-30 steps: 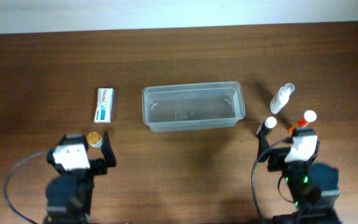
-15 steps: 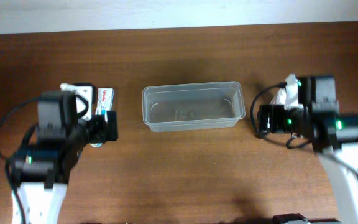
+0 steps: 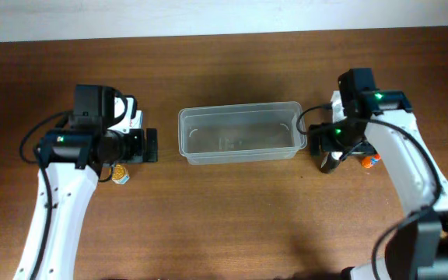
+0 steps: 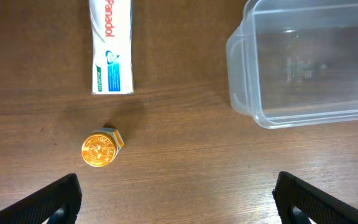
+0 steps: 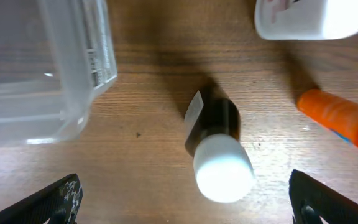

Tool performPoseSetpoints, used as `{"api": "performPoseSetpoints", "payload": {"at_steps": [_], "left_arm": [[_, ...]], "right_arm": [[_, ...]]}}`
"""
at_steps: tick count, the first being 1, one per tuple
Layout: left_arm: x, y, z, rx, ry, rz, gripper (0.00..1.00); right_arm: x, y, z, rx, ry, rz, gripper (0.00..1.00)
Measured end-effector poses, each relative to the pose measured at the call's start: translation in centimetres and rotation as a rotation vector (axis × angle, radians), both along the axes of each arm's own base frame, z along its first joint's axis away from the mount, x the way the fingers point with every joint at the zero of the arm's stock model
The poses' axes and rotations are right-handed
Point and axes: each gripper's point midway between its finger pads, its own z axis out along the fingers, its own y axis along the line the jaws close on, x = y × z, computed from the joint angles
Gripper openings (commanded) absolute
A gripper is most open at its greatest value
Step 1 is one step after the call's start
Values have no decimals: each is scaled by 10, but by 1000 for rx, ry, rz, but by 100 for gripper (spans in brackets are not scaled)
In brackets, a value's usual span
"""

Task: Pack container
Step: 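Move right gripper to the black-capped bottle and grasp it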

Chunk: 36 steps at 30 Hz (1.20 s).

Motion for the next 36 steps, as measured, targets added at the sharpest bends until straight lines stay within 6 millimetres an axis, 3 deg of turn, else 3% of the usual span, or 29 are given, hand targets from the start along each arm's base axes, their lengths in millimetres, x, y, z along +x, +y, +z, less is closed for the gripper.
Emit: {"api": "performPoseSetpoints", "payload": {"at_steps": [5,12,16,24,33,36], "left_arm": [[2,0,-10,4,32,0,99],[4,1,-10,7,30,2,100],[4,1,-10,9,27,3,99],[4,1,-10,9,27,3,99],[4,1,-10,9,27,3,99],[4,1,-10,9,27,3,99]], "right_arm": [[7,-5,-16,3,16,-44,99],[-10,-22,-33,11,75,-153,92],[-22,-20,-44,20,112,-173,78],[-18,-17,-46,35,96,-186,50],[-13,-15,-45,54,78,-192,30],[-12,-15,-45,55,72,-192,29]]}}
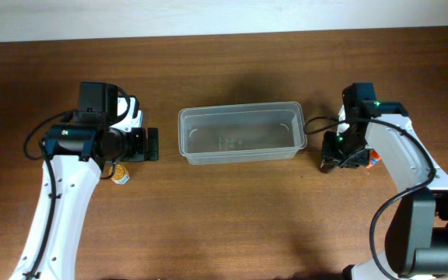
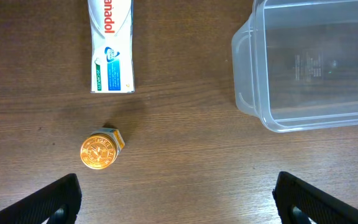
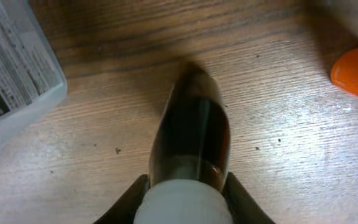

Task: Pack container
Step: 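Move right gripper to the black-capped bottle and grasp it, then lift the black-capped bottle and lower it into the container's right end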

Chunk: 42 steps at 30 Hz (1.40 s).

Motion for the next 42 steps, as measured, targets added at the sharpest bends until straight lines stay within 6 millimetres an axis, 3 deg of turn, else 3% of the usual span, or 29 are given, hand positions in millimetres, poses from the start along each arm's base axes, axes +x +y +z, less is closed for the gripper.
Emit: {"api": "performPoseSetpoints", "payload": {"at_steps": [7,9,10,21,30,37,42], "left_arm": [[0,0,0,0,0,0,99],[0,0,0,0,0,0,99],[0,0,0,0,0,0,99],[0,0,0,0,0,0,99],[0,0,0,0,0,0,99],[0,0,0,0,0,0,99],[0,0,0,0,0,0,99]], "right_arm": [[5,0,0,1,-19,0,23],[5,0,0,1,-23,0,26],[6,0,0,2,-25,0,33],[17,-1,1,-5,-70,0,34],[18,-2,1,-9,-73,0,17],[17,-2,1,-12,-71,2,17],[5,-2,7,-11,-16,38,17]]}}
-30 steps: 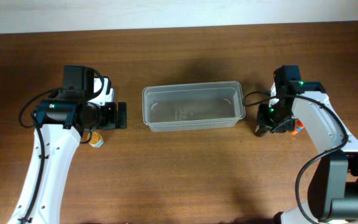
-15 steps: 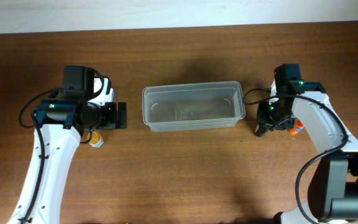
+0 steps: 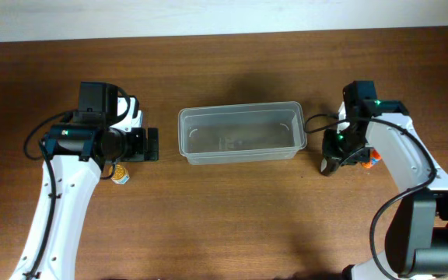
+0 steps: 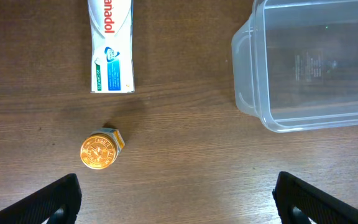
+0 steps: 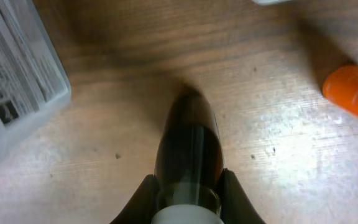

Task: Pack container
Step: 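Lift the black-capped bottle and lower it into the container's right end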

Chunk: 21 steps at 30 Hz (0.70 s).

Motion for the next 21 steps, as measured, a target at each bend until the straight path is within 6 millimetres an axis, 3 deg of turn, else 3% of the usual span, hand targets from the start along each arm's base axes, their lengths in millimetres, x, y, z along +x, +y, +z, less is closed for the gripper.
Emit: {"api": "performPoseSetpoints", "payload": {"at_steps": [2,6,9,12,17,21], "left_arm": [[0,0,0,0,0,0,100],[0,0,0,0,-2,0,99],[0,0,0,0,-2,0,99],[0,0,0,0,-2,0,99],[1,0,0,0,-2,0,99],[1,0,0,0,-2,0,100]], "right_arm": [[5,0,15,-2,-14,16,17],[31,11,76,-24,-157,107,16],[51,37,129,-26,-307,203,16],[63,62,158,-20,-421,281,16],[65,84,150,-9,-409,337,16],[76,88,119,-9,-334,345,16]]}}
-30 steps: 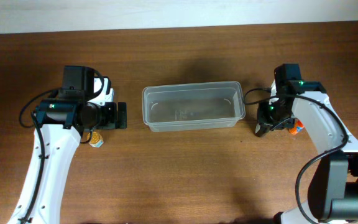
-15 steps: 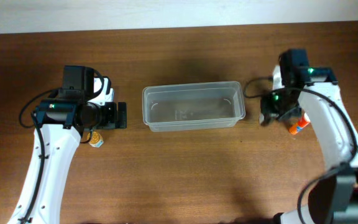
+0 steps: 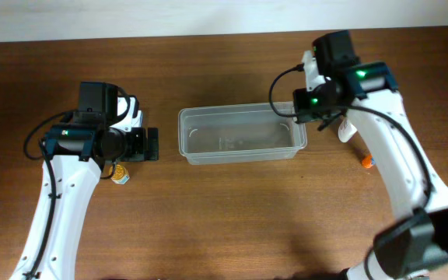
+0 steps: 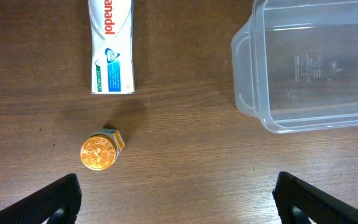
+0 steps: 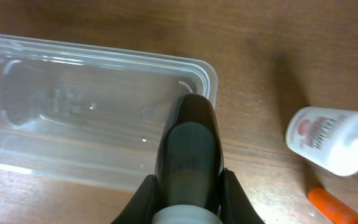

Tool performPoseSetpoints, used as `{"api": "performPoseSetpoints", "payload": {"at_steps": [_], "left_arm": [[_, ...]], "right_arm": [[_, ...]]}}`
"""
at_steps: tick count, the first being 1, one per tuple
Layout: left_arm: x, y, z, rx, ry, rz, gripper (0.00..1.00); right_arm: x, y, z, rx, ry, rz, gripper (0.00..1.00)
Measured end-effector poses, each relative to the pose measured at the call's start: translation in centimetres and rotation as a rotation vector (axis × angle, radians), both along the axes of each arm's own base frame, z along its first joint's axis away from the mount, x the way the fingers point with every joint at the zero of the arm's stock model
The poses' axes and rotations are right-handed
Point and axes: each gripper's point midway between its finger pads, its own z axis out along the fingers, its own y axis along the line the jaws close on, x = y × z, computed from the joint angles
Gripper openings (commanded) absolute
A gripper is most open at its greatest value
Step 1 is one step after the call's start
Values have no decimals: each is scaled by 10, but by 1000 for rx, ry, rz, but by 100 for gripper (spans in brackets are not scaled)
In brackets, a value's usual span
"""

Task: Pack container
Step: 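Lift the black-capped bottle and lower it into the container's right end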

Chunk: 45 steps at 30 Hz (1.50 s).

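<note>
A clear plastic container [image 3: 183, 134] lies at the table's middle, its inside bare [image 5: 104, 57] [image 4: 244, 62]. My right gripper [image 5: 188, 190] is shut on a dark bottle [image 5: 188, 143] with a white cap, held in the air over the container's right end [image 3: 317, 105]. My left gripper [image 4: 179, 202] stands open over bare wood left of the container [image 3: 150, 145]. A white Panadol box [image 4: 110, 46] and a small gold-lidded jar [image 4: 99, 151] lie ahead of its fingers.
A white squeeze bottle [image 5: 331, 146] [image 3: 347, 128] and an orange marker [image 5: 344, 205] [image 3: 366, 162] lie on the table right of the container. The jar [image 3: 120, 176] and box [image 3: 131, 117] sit under the left arm.
My right gripper, shut on the dark bottle, was low at the table right of the container; now it holds the bottle raised over the container's right end. The left arm has not moved.
The dark bottle lay on the table between my open right fingers. Then the fingers were shut on it at table level, and still so a moment later. Now it hangs over the container's right end. My left gripper stayed open throughout.
</note>
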Motion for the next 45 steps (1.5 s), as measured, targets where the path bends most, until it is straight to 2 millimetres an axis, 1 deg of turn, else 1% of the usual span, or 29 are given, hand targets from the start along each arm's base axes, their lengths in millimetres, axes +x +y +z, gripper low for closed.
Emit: {"api": "performPoseSetpoints", "payload": {"at_steps": [1,6,11,13,15,16,17,18,20,22,36,37,40,42,45], "left_arm": [[0,0,0,0,0,0,99],[0,0,0,0,0,0,99],[0,0,0,0,0,0,99],[0,0,0,0,0,0,99],[0,0,0,0,0,0,99],[0,0,0,0,0,0,99],[0,0,0,0,0,0,99],[0,0,0,0,0,0,99],[0,0,0,0,0,0,99],[0,0,0,0,0,0,99],[0,0,0,0,0,0,99],[0,0,0,0,0,0,99],[0,0,0,0,0,0,99],[0,0,0,0,0,0,99],[0,0,0,0,0,0,99]], "right_arm": [[5,3,-13,-5,25,5,16],[13,15,-49,-16,93,30,15],[21,20,-75,-20,130,37,16],[22,21,-90,-27,162,37,16],[23,21,-97,-29,172,37,16],[23,21,-98,-30,174,37,19],[24,21,-99,-30,175,36,34],[24,21,-100,-30,175,37,38],[25,21,-100,-30,170,39,40],[25,22,-100,-30,170,40,43],[25,23,-100,-26,170,43,44],[25,23,-100,-25,170,42,43],[25,23,-100,-26,170,42,35],[25,23,-100,-25,170,42,27],[25,24,-99,-17,171,44,24]]}}
